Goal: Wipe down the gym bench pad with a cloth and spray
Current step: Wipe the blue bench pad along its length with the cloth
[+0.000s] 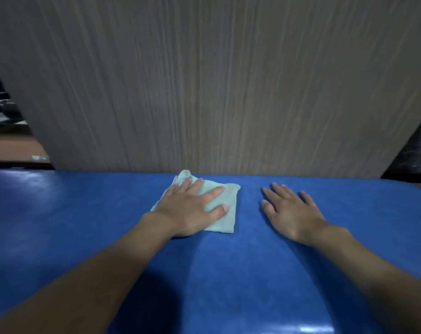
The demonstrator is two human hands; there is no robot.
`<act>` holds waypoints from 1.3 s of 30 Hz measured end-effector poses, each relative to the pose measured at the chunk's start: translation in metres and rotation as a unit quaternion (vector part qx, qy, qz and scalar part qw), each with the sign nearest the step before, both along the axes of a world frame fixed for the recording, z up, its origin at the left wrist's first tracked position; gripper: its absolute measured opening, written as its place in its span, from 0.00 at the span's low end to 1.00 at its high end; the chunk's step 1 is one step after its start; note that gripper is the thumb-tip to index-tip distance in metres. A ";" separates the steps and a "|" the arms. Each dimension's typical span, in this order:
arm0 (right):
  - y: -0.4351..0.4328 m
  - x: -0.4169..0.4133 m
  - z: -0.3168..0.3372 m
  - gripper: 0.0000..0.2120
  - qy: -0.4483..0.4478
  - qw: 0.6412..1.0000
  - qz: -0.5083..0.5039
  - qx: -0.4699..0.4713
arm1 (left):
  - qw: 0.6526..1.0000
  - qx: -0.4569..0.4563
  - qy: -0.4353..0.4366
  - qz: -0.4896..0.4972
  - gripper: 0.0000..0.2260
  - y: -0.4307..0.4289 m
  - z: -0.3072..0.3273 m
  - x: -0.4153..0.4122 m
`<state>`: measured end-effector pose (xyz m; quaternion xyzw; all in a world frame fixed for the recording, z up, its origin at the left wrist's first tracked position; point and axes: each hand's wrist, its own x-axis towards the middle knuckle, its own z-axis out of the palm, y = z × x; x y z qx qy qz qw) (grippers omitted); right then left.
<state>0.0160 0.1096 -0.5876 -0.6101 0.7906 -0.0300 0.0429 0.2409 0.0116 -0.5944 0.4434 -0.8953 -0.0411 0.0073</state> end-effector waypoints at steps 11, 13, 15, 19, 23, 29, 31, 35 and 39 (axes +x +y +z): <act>-0.034 0.104 -0.001 0.28 -0.013 0.998 0.055 0.005 | 1.000 0.004 -0.010 0.029 0.36 -0.030 0.004 0.097; -0.035 0.110 0.004 0.27 0.035 0.998 0.041 0.014 | 0.999 0.009 -0.014 0.038 0.32 -0.035 0.005 0.118; -0.039 0.126 0.009 0.27 0.015 0.999 0.046 0.001 | 0.999 0.008 -0.013 0.044 0.30 -0.040 0.005 0.138; -0.057 0.188 0.012 0.28 -0.058 0.992 0.110 -0.024 | 0.998 0.003 -0.019 0.066 0.35 -0.049 0.003 0.177; -0.075 0.234 0.006 0.27 -0.089 0.985 0.148 -0.025 | 0.996 -0.007 -0.021 0.091 0.33 -0.058 0.002 0.213; -0.097 0.308 -0.001 0.30 -0.052 0.981 0.187 0.005 | 0.987 -0.005 -0.009 0.159 0.39 -0.079 -0.002 0.297; -0.100 0.326 -0.005 0.34 -0.021 0.982 0.189 0.020 | 0.983 -0.003 -0.013 0.186 0.39 -0.085 -0.002 0.319; -0.101 0.333 -0.008 0.37 0.013 0.983 0.183 0.021 | 0.974 -0.015 -0.012 0.228 0.29 -0.089 0.001 0.358; -0.100 0.332 -0.008 0.37 0.019 0.983 0.180 0.020 | 0.960 -0.001 -0.024 0.280 0.28 -0.088 0.005 0.398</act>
